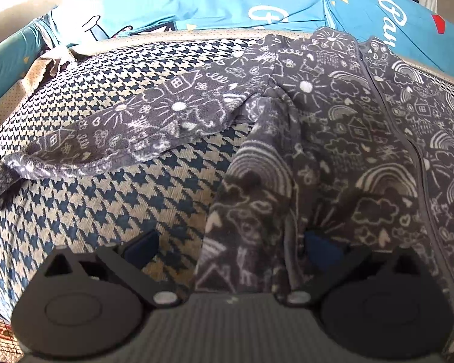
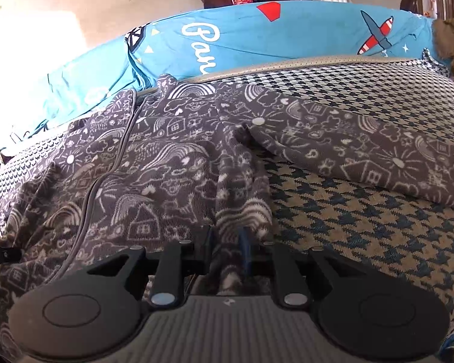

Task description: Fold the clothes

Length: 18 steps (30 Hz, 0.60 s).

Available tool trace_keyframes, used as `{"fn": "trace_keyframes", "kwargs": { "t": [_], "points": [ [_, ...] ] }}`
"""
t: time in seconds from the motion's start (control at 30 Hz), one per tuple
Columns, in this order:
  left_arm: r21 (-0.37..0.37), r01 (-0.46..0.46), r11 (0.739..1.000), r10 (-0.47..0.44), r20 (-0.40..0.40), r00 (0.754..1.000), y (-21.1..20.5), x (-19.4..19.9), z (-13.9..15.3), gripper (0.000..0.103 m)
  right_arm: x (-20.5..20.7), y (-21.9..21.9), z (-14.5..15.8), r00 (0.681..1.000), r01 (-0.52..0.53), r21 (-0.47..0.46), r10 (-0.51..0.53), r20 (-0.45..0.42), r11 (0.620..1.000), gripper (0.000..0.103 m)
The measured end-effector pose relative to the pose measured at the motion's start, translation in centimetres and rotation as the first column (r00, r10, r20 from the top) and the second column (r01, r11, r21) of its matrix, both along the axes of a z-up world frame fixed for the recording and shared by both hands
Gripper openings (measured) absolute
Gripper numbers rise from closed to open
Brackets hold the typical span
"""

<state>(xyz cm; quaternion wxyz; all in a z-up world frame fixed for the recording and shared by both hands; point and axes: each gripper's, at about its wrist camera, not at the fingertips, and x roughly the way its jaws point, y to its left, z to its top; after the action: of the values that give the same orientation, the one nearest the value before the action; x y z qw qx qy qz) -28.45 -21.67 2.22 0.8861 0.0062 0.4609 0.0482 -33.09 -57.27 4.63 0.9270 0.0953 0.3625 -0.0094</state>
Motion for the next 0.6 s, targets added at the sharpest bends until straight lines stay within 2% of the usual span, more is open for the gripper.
{"fn": "trace_keyframes", "kwargs": {
  "t": [0.2,0.33,0.43,0.6],
  "points": [
    [0.005,-0.01,1.0,0.01,0.004,1.0,0.3,-0.2,0.1,0.103,-0.2,-0.2,-0.1,1.0,-0.014,-0.017,0.014,0.005,1.0,0.018],
    [-0.017,-0.006,1.0,0.006,0.011,1.0,0.4,-0.3,0.4,0.103,-0.4,-1.1,0.1,1.0,0.009,0.06,-0.009,0.008,0.998,0.02],
    [-0.031,-0.003,1.0,0.004,0.032,0.999,0.4,-0.8,1.1,0.103,-1.4,-1.3,1.0,0.999,0.04,0.061,-0.042,0.034,0.997,0.019],
    [-0.049,0.022,0.999,-0.02,0.047,0.999,-0.2,-2.0,1.6,0.103,-3.2,-1.0,1.8,0.998,0.009,0.092,-0.014,0.055,0.996,0.019]
  ]
}}
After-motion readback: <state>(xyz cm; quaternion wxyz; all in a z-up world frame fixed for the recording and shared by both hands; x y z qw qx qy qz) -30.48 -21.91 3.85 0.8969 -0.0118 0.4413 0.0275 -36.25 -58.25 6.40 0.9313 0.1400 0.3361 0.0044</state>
